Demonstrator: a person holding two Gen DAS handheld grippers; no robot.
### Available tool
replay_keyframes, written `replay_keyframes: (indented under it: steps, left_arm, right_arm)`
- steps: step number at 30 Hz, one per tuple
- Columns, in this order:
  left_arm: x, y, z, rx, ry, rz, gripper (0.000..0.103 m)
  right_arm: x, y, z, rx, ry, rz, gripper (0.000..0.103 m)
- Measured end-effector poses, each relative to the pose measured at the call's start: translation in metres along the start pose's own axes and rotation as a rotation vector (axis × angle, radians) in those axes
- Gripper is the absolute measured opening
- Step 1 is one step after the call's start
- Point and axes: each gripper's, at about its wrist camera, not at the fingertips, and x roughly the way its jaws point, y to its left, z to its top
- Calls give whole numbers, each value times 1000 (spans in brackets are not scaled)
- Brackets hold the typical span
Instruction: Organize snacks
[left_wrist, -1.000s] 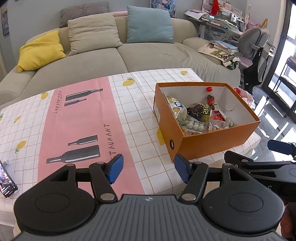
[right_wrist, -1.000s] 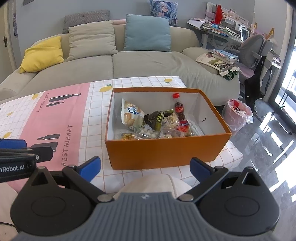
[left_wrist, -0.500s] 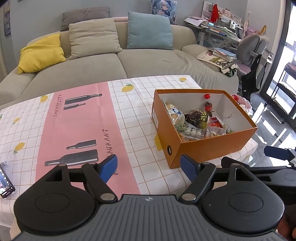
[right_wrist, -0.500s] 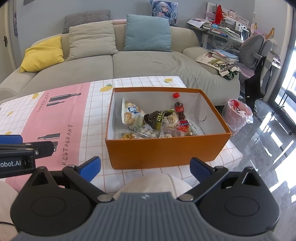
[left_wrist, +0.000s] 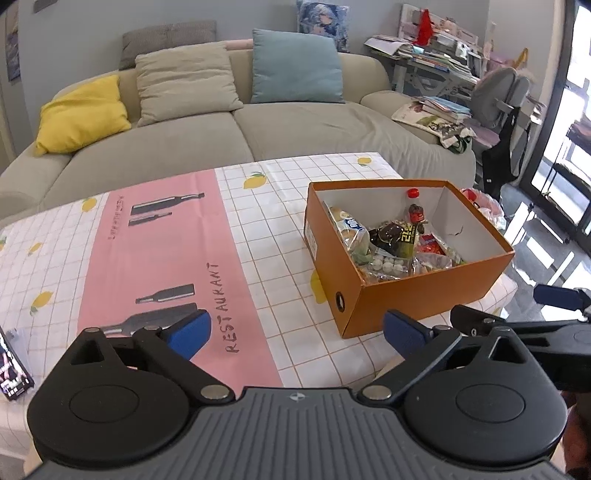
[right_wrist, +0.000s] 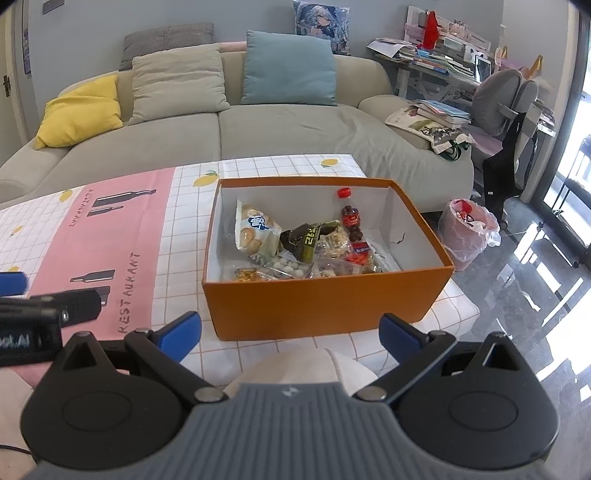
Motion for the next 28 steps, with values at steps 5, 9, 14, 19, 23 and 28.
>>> replay_keyframes:
  steps: [5,9,14,19,23,28]
  left_arm:
    - [1,-1,0,17,-3,24,103]
    - [1,-2,0,40,-6,70,103]
    - [2,0,-1,45,3,77,103]
    - [2,-1,-1,46,4,80,103]
    - [1,0,-2,31,0,74,103]
    - [0,3,-1,16,-7,74,103]
  right_arm:
    - [0,-2,0,4,0,-5,100]
    - [0,-3,1,7,-1,-11,100]
    - [0,-4,0,7,-1,-13,100]
    - [0,-3,0,7,0,-13,100]
    - [0,-3,0,7,0,-13,100]
    - [1,-3,0,5,3,-13,100]
